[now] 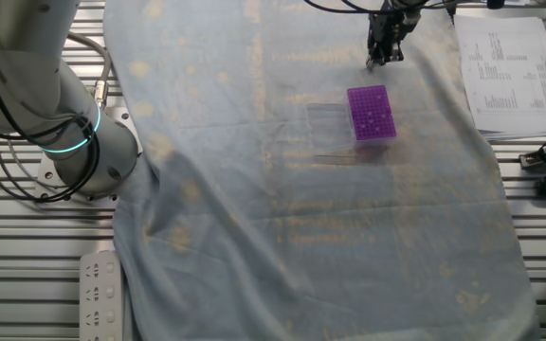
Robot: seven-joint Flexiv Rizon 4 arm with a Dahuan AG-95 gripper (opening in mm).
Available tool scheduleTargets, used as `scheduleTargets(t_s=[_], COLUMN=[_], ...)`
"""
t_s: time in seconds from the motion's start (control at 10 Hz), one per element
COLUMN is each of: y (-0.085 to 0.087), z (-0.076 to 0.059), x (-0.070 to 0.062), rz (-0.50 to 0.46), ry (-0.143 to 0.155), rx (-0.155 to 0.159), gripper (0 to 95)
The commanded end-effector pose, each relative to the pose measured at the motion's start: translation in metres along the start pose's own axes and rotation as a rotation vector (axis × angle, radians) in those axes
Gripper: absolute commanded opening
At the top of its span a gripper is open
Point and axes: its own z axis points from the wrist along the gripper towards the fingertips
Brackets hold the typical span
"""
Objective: Insert a small pipette tip into the holder for small pipette tips
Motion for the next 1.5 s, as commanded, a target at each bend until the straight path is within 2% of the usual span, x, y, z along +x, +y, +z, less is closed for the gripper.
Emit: scheduleTargets(t_s=[0.1,0.8,1.1,1.5], y=[-0.0001,-0.0003,-0.0091,-0.0080], z=[0.0003,0.0015,-0.0006,0.0000], x=[0.0002,0.0006,-0.0017,-0.0015], rz=[-0.006,0.000,-0.001,0.014], ry=[-0.001,0.000,-0.005,-0.013], rx=[0.001,0.002,0.004,0.002], gripper=[19.0,19.0,19.0,19.0])
